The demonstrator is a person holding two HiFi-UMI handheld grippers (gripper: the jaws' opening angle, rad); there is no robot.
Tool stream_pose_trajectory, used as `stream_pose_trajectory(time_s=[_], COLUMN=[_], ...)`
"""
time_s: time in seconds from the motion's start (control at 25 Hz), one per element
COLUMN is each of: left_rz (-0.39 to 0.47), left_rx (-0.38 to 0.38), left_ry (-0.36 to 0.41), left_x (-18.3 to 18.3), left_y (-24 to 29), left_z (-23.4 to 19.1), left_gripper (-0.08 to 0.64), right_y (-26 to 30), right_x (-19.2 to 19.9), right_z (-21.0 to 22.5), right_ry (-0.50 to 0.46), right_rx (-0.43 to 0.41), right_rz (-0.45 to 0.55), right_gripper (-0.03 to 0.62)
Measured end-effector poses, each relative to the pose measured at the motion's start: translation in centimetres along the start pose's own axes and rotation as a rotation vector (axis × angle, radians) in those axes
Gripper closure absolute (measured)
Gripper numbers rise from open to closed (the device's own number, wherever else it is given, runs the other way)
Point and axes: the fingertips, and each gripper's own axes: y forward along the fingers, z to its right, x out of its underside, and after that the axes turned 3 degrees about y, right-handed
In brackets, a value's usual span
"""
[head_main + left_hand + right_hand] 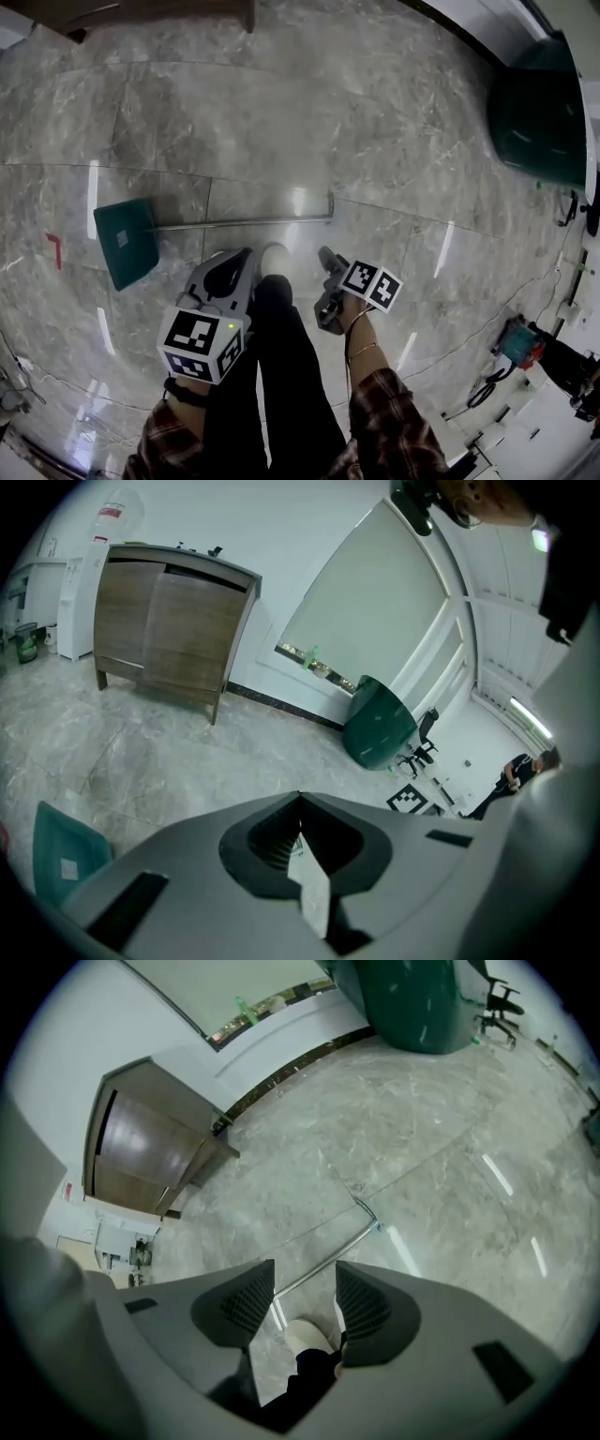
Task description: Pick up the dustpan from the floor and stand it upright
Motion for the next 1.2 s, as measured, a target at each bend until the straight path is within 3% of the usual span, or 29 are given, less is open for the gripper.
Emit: stream_pose_trajectory(time_s=[0.44, 0.64, 0.84, 1.2], left_rz=[0.008, -0.027, -0.064, -0.058], left_rx=[0.046, 0.043, 0.049, 0.066], left_ry=[0.058, 0.071, 0.071, 0.086], left_x=[5.8, 9.7, 12.2, 11.1], left_y=[11.0, 15.7, 19.6, 22.3], left_z=[-6.7, -10.7, -13.1, -14.9], left_gripper=[0.551, 0.551, 0.551, 0.551], right_y=[14.5, 20.5, 24.7, 28.6], right_x=[-0.4, -0.6, -1.1, -1.3], right_z=[8.5, 12.4, 14.5, 17.2], right_ry=[0.24, 0.345, 0.39, 0.516], right_rx=[0.012, 0.038, 0.071, 0.19], right_rz=[0.026, 0.031, 0.023, 0.01], right_gripper=[0.399, 0.399, 0.399, 0.399])
